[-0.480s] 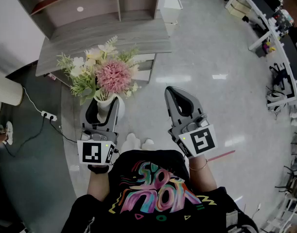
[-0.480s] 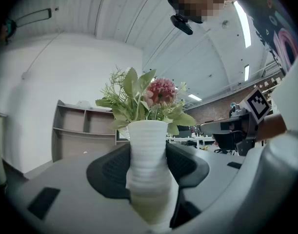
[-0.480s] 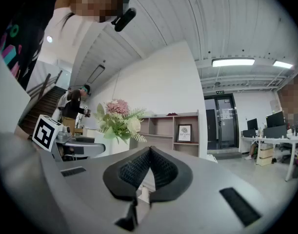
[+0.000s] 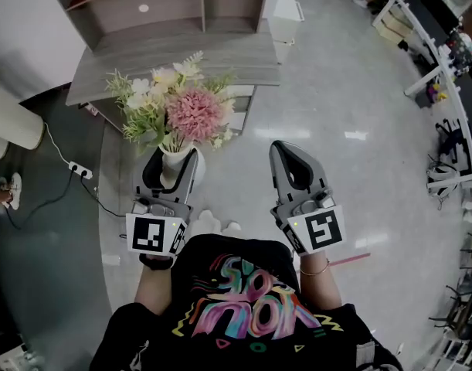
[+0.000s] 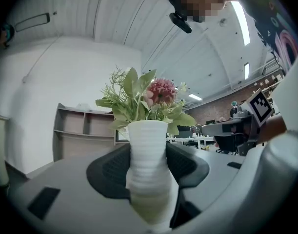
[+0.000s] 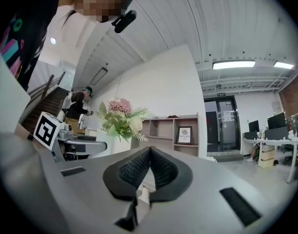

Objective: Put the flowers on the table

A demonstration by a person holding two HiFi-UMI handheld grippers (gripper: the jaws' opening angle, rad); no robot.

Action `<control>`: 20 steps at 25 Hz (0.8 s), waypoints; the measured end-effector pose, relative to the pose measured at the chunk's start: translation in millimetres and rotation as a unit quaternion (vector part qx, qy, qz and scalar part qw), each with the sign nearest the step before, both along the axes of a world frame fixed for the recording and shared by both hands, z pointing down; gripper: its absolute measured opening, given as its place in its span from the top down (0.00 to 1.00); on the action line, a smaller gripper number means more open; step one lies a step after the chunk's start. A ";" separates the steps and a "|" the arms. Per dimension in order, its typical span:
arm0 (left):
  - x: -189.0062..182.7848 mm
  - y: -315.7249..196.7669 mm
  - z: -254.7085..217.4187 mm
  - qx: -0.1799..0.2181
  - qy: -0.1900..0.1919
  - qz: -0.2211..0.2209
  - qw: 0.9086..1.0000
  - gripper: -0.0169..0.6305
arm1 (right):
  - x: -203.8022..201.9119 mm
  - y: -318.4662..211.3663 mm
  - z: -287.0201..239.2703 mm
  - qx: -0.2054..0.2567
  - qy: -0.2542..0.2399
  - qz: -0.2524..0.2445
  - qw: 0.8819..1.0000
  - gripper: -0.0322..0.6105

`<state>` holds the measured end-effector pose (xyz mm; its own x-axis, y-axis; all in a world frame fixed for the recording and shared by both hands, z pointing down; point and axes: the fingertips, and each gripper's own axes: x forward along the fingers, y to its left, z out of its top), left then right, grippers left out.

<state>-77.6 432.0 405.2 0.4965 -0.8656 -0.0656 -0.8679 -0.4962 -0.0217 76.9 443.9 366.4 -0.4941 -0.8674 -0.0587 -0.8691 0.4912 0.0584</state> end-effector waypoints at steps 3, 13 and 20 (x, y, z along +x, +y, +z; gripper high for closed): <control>1.2 1.3 -2.0 0.003 -0.002 -0.001 1.000 0.60 | -1.9 2.6 -1.4 0.003 -0.005 -0.007 1.000 0.93; 13.5 -11.8 -12.1 -0.008 -0.003 -0.004 1.000 0.60 | 14.0 -11.9 -5.9 -0.014 -0.014 -0.010 1.000 0.93; 59.4 -209.4 -219.1 -0.013 -0.034 0.021 0.999 0.60 | 63.3 -205.5 -193.6 -0.034 -0.029 0.015 0.999 0.93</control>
